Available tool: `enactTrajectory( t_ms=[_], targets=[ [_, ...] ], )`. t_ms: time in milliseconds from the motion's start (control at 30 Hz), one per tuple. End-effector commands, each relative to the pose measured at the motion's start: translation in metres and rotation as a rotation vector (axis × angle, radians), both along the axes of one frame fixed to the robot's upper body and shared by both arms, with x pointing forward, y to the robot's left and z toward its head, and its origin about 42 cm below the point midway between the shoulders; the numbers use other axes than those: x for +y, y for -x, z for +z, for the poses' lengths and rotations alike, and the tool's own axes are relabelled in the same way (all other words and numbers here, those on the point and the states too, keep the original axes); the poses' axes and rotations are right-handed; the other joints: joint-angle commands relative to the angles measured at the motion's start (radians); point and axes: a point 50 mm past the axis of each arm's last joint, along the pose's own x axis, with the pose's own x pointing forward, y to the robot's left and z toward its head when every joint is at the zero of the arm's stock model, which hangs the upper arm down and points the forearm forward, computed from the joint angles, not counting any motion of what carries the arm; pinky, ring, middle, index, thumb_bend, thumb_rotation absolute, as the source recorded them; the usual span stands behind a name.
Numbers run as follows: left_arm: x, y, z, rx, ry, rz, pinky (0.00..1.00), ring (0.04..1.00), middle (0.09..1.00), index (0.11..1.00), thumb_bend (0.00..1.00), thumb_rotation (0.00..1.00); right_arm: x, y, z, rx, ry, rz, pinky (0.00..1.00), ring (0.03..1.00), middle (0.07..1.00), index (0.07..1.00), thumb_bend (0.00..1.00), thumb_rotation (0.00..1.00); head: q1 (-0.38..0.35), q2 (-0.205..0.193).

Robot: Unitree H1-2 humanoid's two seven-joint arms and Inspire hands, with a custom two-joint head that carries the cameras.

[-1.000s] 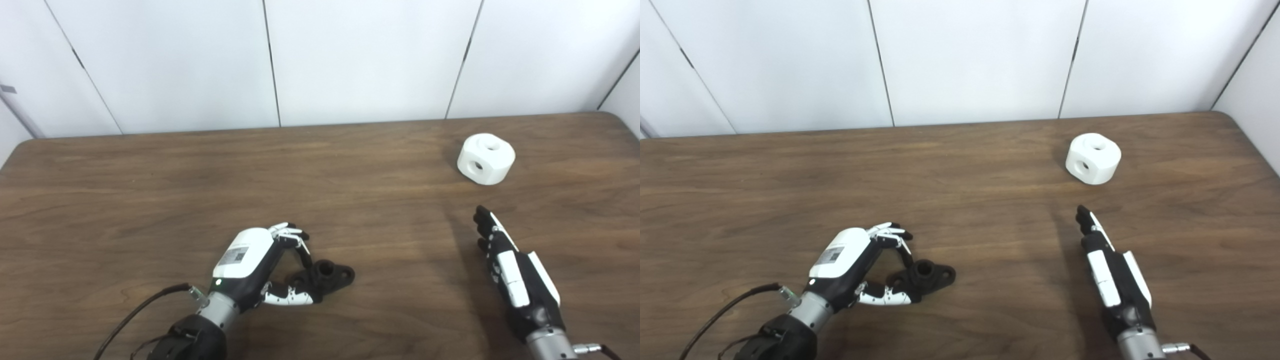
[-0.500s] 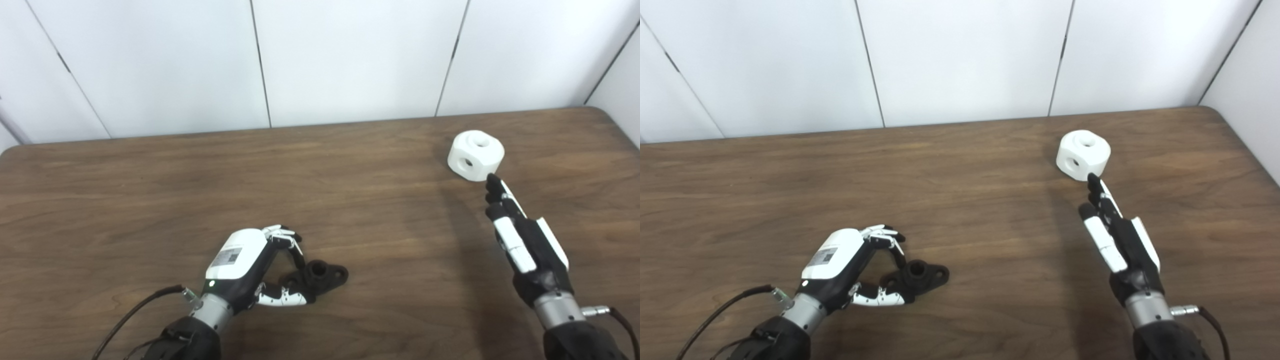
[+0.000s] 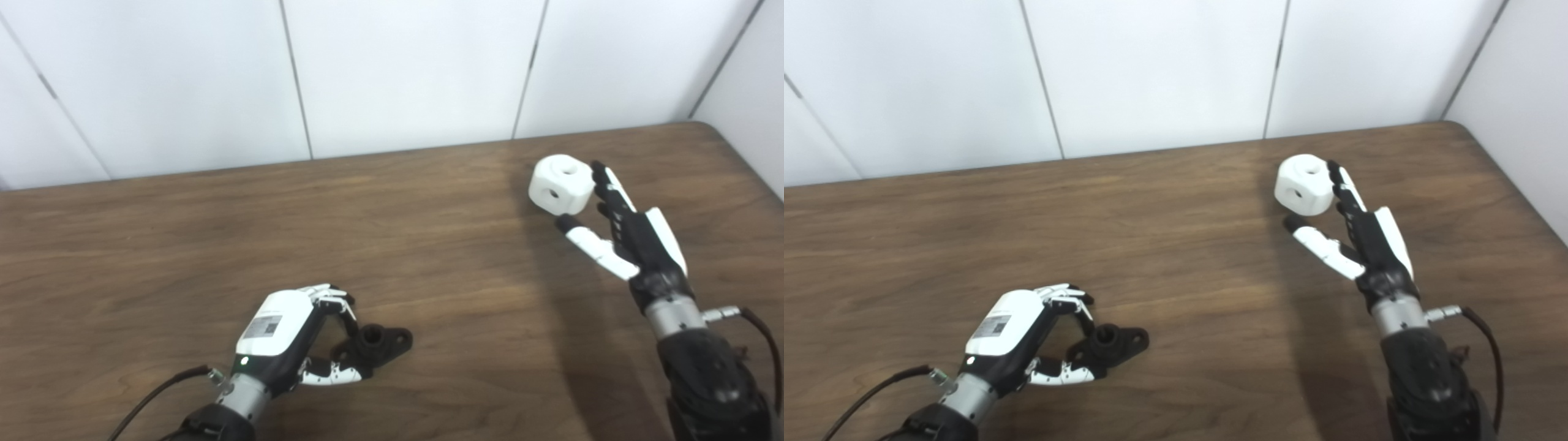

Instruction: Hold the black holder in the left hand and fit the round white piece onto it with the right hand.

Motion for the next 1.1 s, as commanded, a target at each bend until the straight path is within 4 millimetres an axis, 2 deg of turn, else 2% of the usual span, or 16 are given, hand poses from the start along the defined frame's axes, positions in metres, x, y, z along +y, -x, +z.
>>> enactTrajectory(
  t_ms=[0,200,300,500,633,1067],
  targets=[
    [0.013,0.01,-0.025,0.12,-0.066,0.018,0.87,0.87,0.78,0.487,0.52,0.05,-0.003,-0.011,0.02,-0.087,0.055,-0.012,0.97,0.978,0.987,0.964,0.68,0.63,-0.005,-0.005],
    [0.017,0.013,-0.028,0.121,-0.072,0.019,0.86,0.865,0.773,0.486,0.52,0.05,-0.01,-0.029,0.027,-0.105,0.082,-0.032,0.95,0.97,0.982,0.959,0.72,0.62,-0.026,-0.016],
    [0.02,0.013,-0.029,0.132,-0.069,0.017,0.86,0.867,0.776,0.486,0.52,0.05,-0.011,-0.035,0.03,-0.086,0.124,-0.043,0.99,0.996,0.997,0.962,0.74,0.6,-0.043,-0.02],
    [0.027,0.015,-0.03,0.124,-0.076,0.018,0.85,0.86,0.769,0.486,0.52,0.05,-0.017,-0.053,0.038,-0.045,0.203,-0.06,1.0,1.0,1.0,0.956,0.81,0.53,-0.105,-0.033],
    [0.031,0.014,-0.03,0.138,-0.077,0.026,0.85,0.865,0.769,0.486,0.52,0.05,-0.019,-0.066,0.042,-0.033,0.253,-0.075,1.0,1.0,1.0,0.96,0.85,0.53,-0.156,-0.03],
    [0.045,0.012,-0.032,0.127,-0.087,0.016,0.83,0.848,0.755,0.486,0.52,0.05,-0.03,-0.1,0.043,0.007,0.298,-0.126,0.99,1.0,1.0,0.961,0.87,0.5,-0.204,-0.031]
  ],
)
